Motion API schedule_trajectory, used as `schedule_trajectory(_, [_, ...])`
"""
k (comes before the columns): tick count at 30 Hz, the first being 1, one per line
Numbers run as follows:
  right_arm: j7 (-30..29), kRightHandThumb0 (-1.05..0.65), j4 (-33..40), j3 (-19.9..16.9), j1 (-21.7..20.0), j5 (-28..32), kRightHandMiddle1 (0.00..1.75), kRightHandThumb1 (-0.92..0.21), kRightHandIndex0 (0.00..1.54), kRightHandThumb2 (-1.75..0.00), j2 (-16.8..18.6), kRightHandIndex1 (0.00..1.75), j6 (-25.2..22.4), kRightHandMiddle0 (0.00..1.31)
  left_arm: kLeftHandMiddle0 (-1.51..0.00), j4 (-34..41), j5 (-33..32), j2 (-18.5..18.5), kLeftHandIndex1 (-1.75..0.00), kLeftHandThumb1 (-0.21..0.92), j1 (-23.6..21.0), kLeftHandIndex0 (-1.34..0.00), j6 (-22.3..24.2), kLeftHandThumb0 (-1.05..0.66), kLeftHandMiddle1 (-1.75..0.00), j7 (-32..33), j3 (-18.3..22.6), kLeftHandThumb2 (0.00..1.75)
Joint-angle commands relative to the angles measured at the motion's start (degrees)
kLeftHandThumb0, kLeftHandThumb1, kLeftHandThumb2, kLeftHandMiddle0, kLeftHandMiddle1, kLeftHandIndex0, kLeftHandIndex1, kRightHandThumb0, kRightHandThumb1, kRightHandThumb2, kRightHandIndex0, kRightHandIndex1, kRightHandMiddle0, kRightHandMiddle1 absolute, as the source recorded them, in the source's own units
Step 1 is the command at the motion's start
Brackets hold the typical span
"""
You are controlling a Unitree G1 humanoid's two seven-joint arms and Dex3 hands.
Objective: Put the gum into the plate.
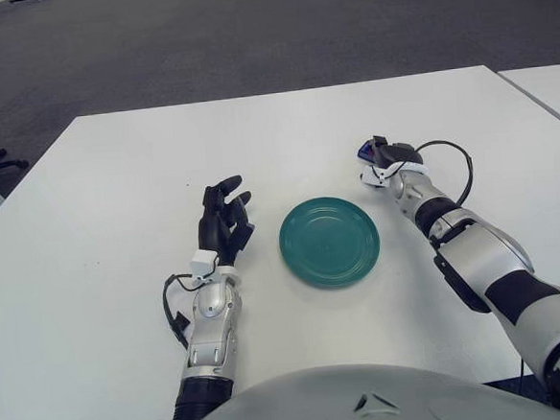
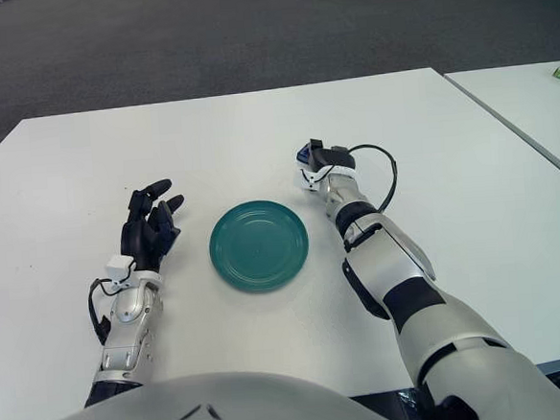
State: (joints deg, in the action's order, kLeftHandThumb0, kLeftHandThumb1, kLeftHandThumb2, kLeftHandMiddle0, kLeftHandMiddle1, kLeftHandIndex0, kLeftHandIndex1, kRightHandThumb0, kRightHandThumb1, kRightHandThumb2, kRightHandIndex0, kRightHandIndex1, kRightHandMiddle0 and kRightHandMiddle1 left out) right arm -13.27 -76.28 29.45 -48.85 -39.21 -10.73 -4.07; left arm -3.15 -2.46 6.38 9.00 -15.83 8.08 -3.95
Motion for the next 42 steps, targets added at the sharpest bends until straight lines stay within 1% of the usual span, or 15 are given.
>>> schedule_trajectory(1, [1.6, -0.74, -1.6, 0.5, 2.1, -0.2, 0.87, -0.92, 0.46, -0.55, 0.0, 0.46, -0.6, 0.0, -0.38, -1.4, -0.6, 2.4, -1.15, 0.92, -2.4, -0.26, -0.8, -0.75, -0.86, -0.2, -0.1, 0.72])
schedule_trajectory(2, [1.0, -0.73, -1.5, 0.4, 2.1, -0.1, 1.06, -0.92, 0.43, -0.54, 0.0, 0.7, -0.7, 0.0, -0.39, -1.7, -0.8, 2.4, -1.16, 0.92, -2.7, -0.27, -1.1, -0.75, -0.87, -0.4, -0.1, 0.72])
schedule_trajectory(3, [0.5, -0.71, -1.5, 0.3, 2.1, 0.0, 1.31, -0.92, 0.44, -0.54, 0.0, 0.93, -0.7, 0.03, -0.39, -2.0, -0.9, 2.3, -1.16, 0.92, -2.9, -0.27, -1.3, -0.74, -0.87, -0.5, -0.1, 0.72])
schedule_trajectory(4, [-0.5, -0.7, -1.5, 0.1, 2.2, 0.1, 1.39, -0.92, 0.44, -0.54, 0.1, 1.01, -0.7, 0.04, -0.39, -2.2, -1.0, 2.3, -1.16, 0.92, -3.0, -0.27, -1.4, -0.74, -0.87, -0.6, -0.2, 0.72])
schedule_trajectory(5, [-1.2, -0.58, -1.4, -0.1, 2.3, 0.3, 1.52, -0.87, 0.46, -0.6, 0.1, 1.15, -0.6, 0.12, -0.39, -2.4, -1.1, 2.3, -1.16, 0.92, -3.1, -0.26, -1.6, -0.74, -0.87, -0.6, -0.2, 0.72])
schedule_trajectory(6, [-3.0, -0.54, -1.3, -0.5, 2.5, 0.5, 1.57, -0.85, 0.47, -0.62, 0.1, 1.21, -0.4, 0.16, -0.39, -2.3, -1.3, 2.2, -1.16, 0.92, -3.1, -0.26, -1.6, -0.74, -0.87, -0.8, -0.3, 0.72])
schedule_trajectory(7, [-4.3, -0.49, -1.3, -0.7, 2.6, 0.7, 1.63, -0.8, 0.51, -0.7, 0.1, 1.32, -0.3, 0.22, -0.39, -2.3, -1.4, 2.2, -1.16, 0.92, -3.2, -0.26, -1.5, -0.74, -0.87, -0.8, -0.3, 0.72])
schedule_trajectory(8, [-6.0, -0.45, -1.2, -1.1, 2.8, 0.9, 1.67, -0.75, 0.53, -0.75, 0.2, 1.39, 0.0, 0.27, -0.39, -2.0, -1.7, 2.2, -1.16, 0.92, -3.0, -0.26, -1.6, -0.74, -0.87, -1.0, -0.3, 0.72])
schedule_trajectory(9, [-7.1, -0.43, -1.2, -1.3, 2.9, 1.0, 1.7, -0.73, 0.57, -0.78, 0.2, 1.47, 0.1, 0.29, -0.38, -1.8, -2.0, 2.2, -1.16, 0.92, -2.8, -0.26, -1.6, -0.74, -0.86, -1.1, -0.4, 0.71])
schedule_trajectory(14, [-9.5, -0.39, -1.4, -2.5, 3.2, 1.9, 1.74, -0.73, 0.68, -0.79, 0.2, 1.67, 1.1, 0.32, -0.38, -1.5, -2.3, 2.4, -1.16, 0.92, -2.4, -0.26, -2.5, -0.74, -0.87, -0.7, -0.4, 0.7])
schedule_trajectory(19, [-10.2, -0.38, -1.5, -3.5, 3.5, 2.6, 1.75, -0.73, 0.72, -0.79, 0.2, 1.73, 2.5, 0.32, -0.36, -1.7, -1.4, 2.6, -1.17, 0.92, -2.2, -0.28, -3.9, -0.75, -0.89, 0.5, -0.1, 0.69])
schedule_trajectory(27, [-11.0, -0.38, -1.6, -3.9, 3.9, 2.5, 1.75, -0.71, 0.76, -0.82, 0.0, 1.75, 4.4, 0.33, -0.36, -1.5, -0.6, 2.8, -1.19, 0.92, -1.8, -0.31, -4.5, -0.75, -0.91, 2.6, 0.1, 0.69])
schedule_trajectory(34, [-10.9, -0.38, -1.7, -4.2, 3.9, 2.4, 1.75, -0.7, 0.76, -0.83, 0.1, 1.73, 4.5, 0.33, -0.36, -1.3, -0.3, 2.6, -1.19, 0.92, -1.7, -0.31, -4.6, -0.75, -0.91, 3.6, 0.0, 0.7])
schedule_trajectory(42, [-11.0, -0.39, -1.8, -4.4, 4.2, 2.5, 1.75, -0.67, 0.78, -0.87, 0.2, 1.61, 4.9, 0.35, -0.35, -1.3, -0.5, 2.2, -1.18, 0.92, -1.7, -0.29, -4.7, -0.77, -0.9, 3.2, 0.0, 0.7])
